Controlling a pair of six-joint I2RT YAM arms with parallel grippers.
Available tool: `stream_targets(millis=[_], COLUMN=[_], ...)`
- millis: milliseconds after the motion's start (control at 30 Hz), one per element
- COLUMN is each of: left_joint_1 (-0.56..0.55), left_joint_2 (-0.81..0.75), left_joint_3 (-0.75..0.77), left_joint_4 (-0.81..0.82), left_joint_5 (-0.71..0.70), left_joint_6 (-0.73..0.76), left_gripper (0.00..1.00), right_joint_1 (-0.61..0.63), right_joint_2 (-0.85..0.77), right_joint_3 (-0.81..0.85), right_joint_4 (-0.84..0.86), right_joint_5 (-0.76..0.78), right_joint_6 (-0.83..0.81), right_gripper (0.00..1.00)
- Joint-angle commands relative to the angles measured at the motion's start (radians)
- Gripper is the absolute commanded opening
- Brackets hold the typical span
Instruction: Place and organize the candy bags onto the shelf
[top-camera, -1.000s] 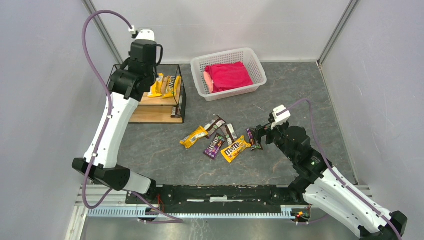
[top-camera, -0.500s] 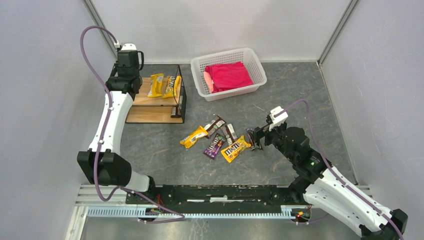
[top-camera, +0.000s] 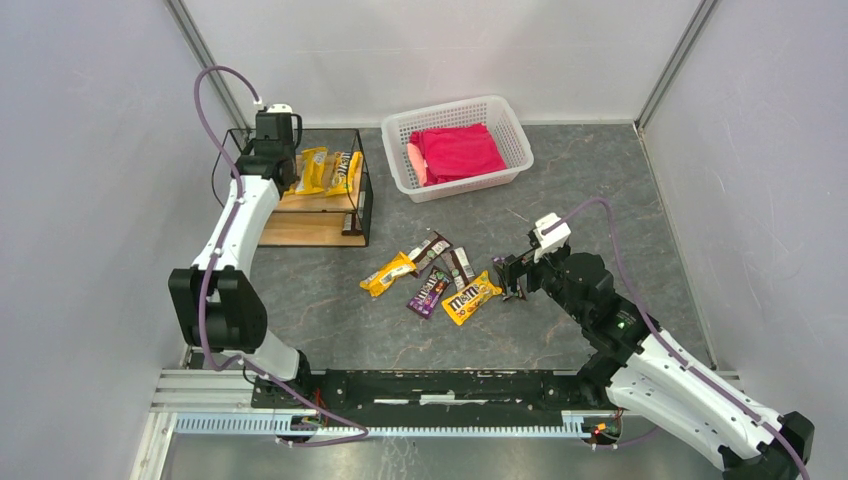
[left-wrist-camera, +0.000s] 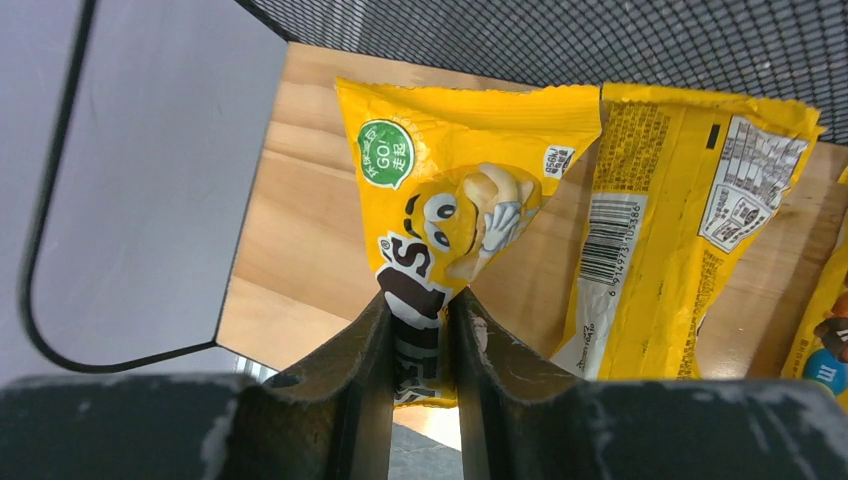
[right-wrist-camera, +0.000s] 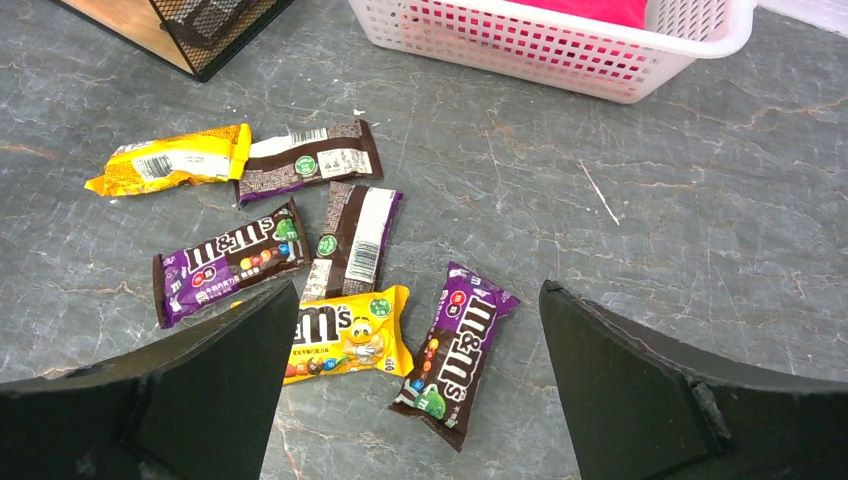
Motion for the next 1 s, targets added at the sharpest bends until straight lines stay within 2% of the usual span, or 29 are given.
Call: stream_targets(millis=[0,200,300,433,700,967], left_joint_1=[0.009,0.012,0.014,0.014,0.017,0.018], left_joint_2=[0.012,0.016,0.011,0.006,-0.006,-0.063], left_joint_3=[-0.010,-0.024,-0.027,-0.033,-0.042,-0.089], left_joint_4=[0.063,0.076,0.076,0.078,0.080,0.110], left_joint_5=[0.023,0.022,0.031,0.041,0.056,0.135], left_joint_6=[0.029,0.027,0.021,0.019,0.020,0.048], left_gripper=[0.32,0.37,0.46,0.53,0.52,0.55], right_joint_1=[0.005,0.006,0.006,0.006,0.006,0.006], right_joint_2=[0.007,0.019,0.020,0.021,0.019,0.015], right_joint_3=[0.013,0.011,0.014,0.013,0.015,0.014], right_joint_4=[0.028,0.039,0.040,0.040,0.039,0.039], right_joint_5=[0.013,0.002,0.002,-0.001,-0.002,-0.004], right_joint_6=[-0.014,-0.008,-0.009,-0.010,-0.008,-0.010], right_gripper=[0.98,0.98,0.98,0.98,0.98,0.98])
